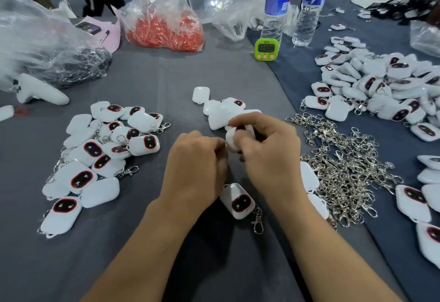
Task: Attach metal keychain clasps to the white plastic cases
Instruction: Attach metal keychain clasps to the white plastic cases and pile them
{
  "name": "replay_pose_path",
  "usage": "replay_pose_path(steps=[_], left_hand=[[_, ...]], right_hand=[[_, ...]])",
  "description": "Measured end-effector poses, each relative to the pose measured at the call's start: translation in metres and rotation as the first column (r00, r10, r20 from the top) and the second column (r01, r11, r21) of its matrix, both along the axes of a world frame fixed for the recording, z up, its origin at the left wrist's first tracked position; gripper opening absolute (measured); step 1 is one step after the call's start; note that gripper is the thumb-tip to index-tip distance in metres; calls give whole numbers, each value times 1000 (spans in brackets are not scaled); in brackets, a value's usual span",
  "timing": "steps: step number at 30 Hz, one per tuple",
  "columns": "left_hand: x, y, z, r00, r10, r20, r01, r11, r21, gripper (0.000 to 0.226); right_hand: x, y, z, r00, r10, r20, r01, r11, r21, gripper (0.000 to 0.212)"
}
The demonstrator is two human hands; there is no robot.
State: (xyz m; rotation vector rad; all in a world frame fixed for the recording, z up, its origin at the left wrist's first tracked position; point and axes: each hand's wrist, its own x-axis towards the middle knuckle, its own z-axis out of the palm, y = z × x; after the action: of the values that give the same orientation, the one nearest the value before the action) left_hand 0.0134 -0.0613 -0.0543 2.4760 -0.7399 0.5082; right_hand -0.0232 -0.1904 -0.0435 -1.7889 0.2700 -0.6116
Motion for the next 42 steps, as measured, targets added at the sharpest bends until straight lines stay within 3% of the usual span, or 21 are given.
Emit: replay_pose_path(steps=[2, 4, 6, 8, 12, 13, 15, 16, 18, 20, 21, 23, 25, 28, 32, 35, 37, 40, 42], left_hand=[[2, -1, -1, 963, -69, -260, -14, 952, -304, 13], [5, -4, 4, 844, -225, -486, -95, 830, -550, 13], [7, -6, 7, 726, -336, -600, -177, 752, -635, 16], [6, -6, 9, 683, -364, -633, -184, 753, -631, 17], [2, -4, 9, 865, -191, -463, -91, 849, -521, 16], [0, -4, 7, 912, -131, -389, -56, 899, -435, 16], [-2, -6, 8, 987, -26, -161, 10, 995, -101, 12], [-3, -7, 8, 999, -26, -31, 28, 997, 67, 8], [-5, -9, 6, 994, -42, 102, 21, 981, 193, 16], [-7, -9, 4, 999, 8, 34, -9, 999, 48, 10], [-7, -9, 4, 997, 28, -72, -32, 997, -68, 9], [-3, -10, 1, 947, -47, -319, -70, 936, -346, 13], [2, -10, 2, 861, -189, -472, -103, 845, -525, 14], [5, -10, 4, 794, -294, -533, -139, 764, -630, 16], [5, -12, 8, 781, -329, -531, -229, 639, -734, 15], [6, -8, 9, 855, -201, -478, -273, 608, -746, 15], [9, 1, 6, 907, -50, -418, -285, 659, -696, 16], [17, 17, 8, 949, 209, -235, -303, 814, -496, 16], [25, 29, 9, 947, 282, -157, -322, 860, -396, 16]], right_hand=[[4, -6, 4, 999, 25, -47, -7, 938, 348, 29], [6, -12, 8, 994, 98, -47, -44, 757, 652, 29], [5, -15, 10, 989, 141, -48, -59, 666, 743, 29], [5, -16, 9, 987, 155, -33, -83, 687, 722, 30], [4, -15, 8, 993, 120, 6, -96, 762, 641, 32], [4, -13, 7, 995, 97, 6, -82, 803, 590, 32], [3, -6, 2, 999, 32, -5, -28, 925, 379, 31], [1, -1, 0, 1000, -1, -5, 2, 973, 231, 28], [-2, 7, -2, 999, -34, 11, 34, 999, 21, 26], [-2, 7, -2, 999, -35, 0, 35, 999, 22, 24], [-1, 4, 0, 999, -32, -17, 34, 996, 80, 24], [2, -2, 4, 1000, 2, -26, 6, 955, 297, 27], [3, -6, 9, 999, 49, -9, -37, 847, 530, 29], [3, -12, 12, 996, 85, -25, -46, 736, 676, 27], [3, -13, 12, 988, 148, -45, -71, 690, 720, 21], [3, -9, 9, 976, 212, -43, -138, 761, 635, 17], [2, -6, 7, 961, 269, -59, -209, 853, 479, 17], [-1, -6, 2, 958, 219, -184, -203, 974, 100, 17], [-4, -6, 0, 957, 155, -246, -198, 966, -164, 15]])
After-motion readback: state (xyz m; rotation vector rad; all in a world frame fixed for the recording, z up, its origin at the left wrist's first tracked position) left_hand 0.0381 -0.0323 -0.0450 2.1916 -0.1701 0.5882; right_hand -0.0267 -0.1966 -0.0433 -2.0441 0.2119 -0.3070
